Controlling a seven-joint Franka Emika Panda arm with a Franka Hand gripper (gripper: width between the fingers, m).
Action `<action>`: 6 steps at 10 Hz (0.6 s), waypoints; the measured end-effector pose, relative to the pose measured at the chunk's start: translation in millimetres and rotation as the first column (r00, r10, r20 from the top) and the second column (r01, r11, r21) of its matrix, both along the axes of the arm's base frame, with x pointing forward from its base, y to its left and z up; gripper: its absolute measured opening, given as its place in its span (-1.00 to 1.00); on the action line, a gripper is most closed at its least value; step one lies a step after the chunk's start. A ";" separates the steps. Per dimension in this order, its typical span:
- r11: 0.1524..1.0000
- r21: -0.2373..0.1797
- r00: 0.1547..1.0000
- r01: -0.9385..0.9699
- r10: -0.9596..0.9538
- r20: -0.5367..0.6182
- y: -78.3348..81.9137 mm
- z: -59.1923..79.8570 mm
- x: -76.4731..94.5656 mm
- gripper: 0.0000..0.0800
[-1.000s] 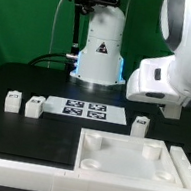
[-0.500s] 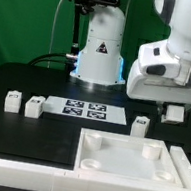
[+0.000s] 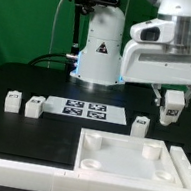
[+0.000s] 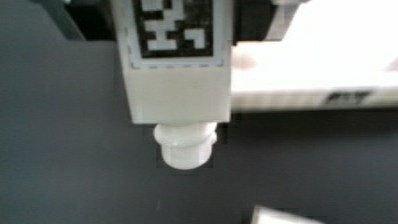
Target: Assemble one leg
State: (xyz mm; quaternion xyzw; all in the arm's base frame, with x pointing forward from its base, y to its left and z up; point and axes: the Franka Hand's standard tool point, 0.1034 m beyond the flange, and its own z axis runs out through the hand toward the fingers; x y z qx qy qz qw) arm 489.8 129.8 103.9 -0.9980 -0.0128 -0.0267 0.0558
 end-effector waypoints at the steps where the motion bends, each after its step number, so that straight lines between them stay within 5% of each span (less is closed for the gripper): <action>1: 1.000 0.001 0.997 -0.001 0.001 0.072 -6.9 6.2 10.6 -0.28; 3: 1.000 -0.010 0.964 -0.026 0.028 0.263 -18.3 11.6 32.6 -0.28; 6: 1.000 -0.010 0.964 -0.025 0.027 0.263 -18.1 10.3 32.6 -0.28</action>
Offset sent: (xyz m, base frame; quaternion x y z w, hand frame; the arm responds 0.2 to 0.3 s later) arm 0.0000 0.0000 0.0000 0.0000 0.0000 0.0000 1.0000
